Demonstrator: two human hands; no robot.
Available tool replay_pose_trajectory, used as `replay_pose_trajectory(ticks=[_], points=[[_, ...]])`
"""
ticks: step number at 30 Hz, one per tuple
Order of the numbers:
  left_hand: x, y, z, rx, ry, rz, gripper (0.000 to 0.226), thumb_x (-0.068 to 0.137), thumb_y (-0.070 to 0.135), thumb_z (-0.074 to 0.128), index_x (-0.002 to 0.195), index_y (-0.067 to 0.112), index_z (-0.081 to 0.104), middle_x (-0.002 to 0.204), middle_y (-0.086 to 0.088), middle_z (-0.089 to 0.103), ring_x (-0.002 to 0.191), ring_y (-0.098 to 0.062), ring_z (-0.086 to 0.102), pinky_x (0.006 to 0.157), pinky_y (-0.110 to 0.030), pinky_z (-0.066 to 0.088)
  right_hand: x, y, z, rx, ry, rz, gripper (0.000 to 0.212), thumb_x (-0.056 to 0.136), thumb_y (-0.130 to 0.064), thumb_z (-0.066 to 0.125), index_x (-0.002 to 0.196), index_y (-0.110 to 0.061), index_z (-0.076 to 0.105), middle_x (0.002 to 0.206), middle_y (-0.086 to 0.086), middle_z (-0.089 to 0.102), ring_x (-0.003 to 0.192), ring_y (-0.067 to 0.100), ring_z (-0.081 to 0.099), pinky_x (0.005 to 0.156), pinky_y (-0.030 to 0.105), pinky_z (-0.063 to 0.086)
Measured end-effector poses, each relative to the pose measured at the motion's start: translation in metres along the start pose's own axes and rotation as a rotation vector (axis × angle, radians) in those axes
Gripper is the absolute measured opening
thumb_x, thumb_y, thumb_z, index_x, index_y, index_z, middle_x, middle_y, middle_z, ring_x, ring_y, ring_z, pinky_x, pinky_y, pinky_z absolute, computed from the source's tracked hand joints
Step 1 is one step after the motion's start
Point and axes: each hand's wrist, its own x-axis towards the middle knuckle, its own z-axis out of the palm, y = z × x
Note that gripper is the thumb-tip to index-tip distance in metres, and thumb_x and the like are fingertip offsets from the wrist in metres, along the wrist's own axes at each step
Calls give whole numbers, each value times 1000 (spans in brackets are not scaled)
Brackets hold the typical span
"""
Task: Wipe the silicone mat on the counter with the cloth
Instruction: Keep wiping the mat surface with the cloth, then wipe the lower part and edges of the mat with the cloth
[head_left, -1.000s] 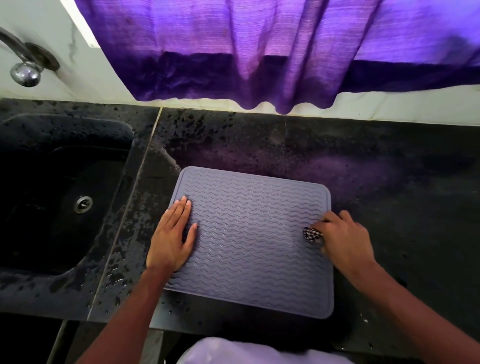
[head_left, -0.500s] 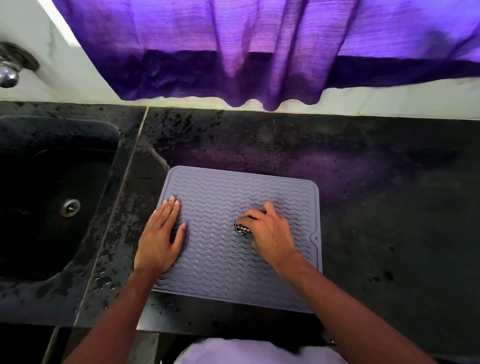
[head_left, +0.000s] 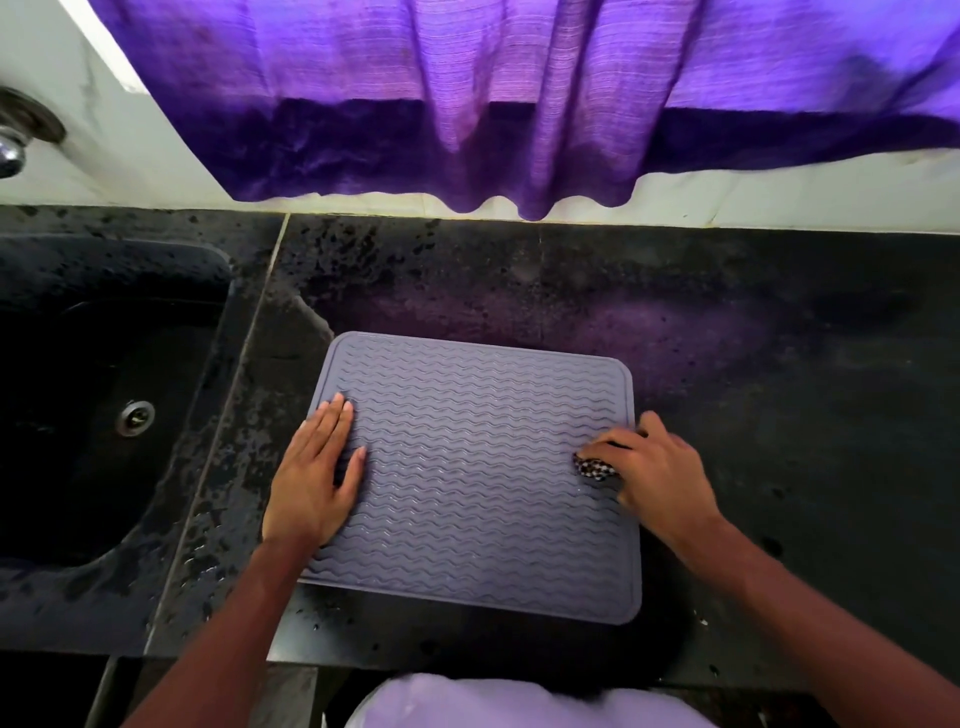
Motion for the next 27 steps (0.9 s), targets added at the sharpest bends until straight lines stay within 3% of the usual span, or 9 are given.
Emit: replay_pose_trajectory(ticks=[6, 9, 11, 14, 17, 20, 23, 25, 27], points=[[0, 1, -2, -12, 27, 18, 59, 103, 35, 44, 154, 6, 39, 162, -8, 35, 151, -23, 32, 121, -48, 31, -14, 21, -9, -57, -12, 110, 57, 50, -3, 80, 97, -33, 74, 97, -16, 68, 81, 20, 44, 53, 30, 47], [1, 3, -3, -40, 44, -2, 58, 101, 34, 47, 152, 6, 43, 160, -7, 38, 149, -22, 35, 122, -44, 30, -10, 14, -16, -7, -71, 169, 47, 67, -10, 76, 104, -38, 71, 105, -19, 66, 89, 16, 44, 60, 34, 52], [3, 3, -4, -85, 48, -29, 56, 100, 34, 49, 149, 7, 48, 157, -6, 44, 146, -20, 40, 121, -39, 31, -8, 6, -16, 205, -59, 195, 38, 77, -14, 74, 106, -38, 70, 107, -18, 66, 89, 15, 47, 68, 35, 51], [16, 2, -12, -118, 74, -116, 48, 95, 35, 50, 134, 11, 65, 140, -3, 62, 127, -20, 57, 110, -38, 46, -2, -19, -12, 667, 103, 307, 31, 80, -10, 75, 103, -30, 73, 101, -18, 69, 94, 7, 62, 85, 22, 43], [52, 0, -21, -148, 73, -97, 35, 95, 30, 52, 119, 16, 73, 123, -1, 68, 112, -22, 61, 93, -45, 56, 8, -57, -3, 967, 150, 439, 26, 83, -14, 73, 102, -33, 71, 96, -23, 67, 95, 1, 63, 83, 16, 42], [96, -10, -21, -164, -33, 206, 36, 99, 28, 52, 127, 12, 69, 134, -7, 63, 124, -24, 58, 102, -44, 52, 27, -94, 13, 868, 187, 323, 33, 81, -11, 75, 103, -34, 68, 99, -19, 65, 99, 9, 60, 86, 21, 41], [131, -24, -14, -25, -268, 571, 48, 105, 36, 42, 145, 13, 54, 153, -13, 48, 143, -31, 44, 116, -45, 39, 44, -117, 28, 554, 238, 160, 48, 71, 0, 75, 106, -32, 69, 105, -10, 65, 99, 20, 58, 86, 35, 40], [147, -29, -12, 60, -400, 690, 54, 108, 43, 33, 156, 19, 39, 164, -11, 31, 152, -30, 28, 122, -48, 28, 52, -128, 30, 337, 255, 129, 60, 61, 4, 73, 109, -33, 69, 109, -8, 64, 101, 23, 53, 82, 37, 34], [158, -34, -10, 140, -492, 742, 58, 108, 48, 26, 162, 25, 22, 170, -5, 12, 157, -24, 10, 126, -49, 16, 57, -139, 31, 189, 245, 178, 59, 62, 0, 72, 109, -36, 69, 113, -6, 62, 105, 23, 48, 84, 39, 30]])
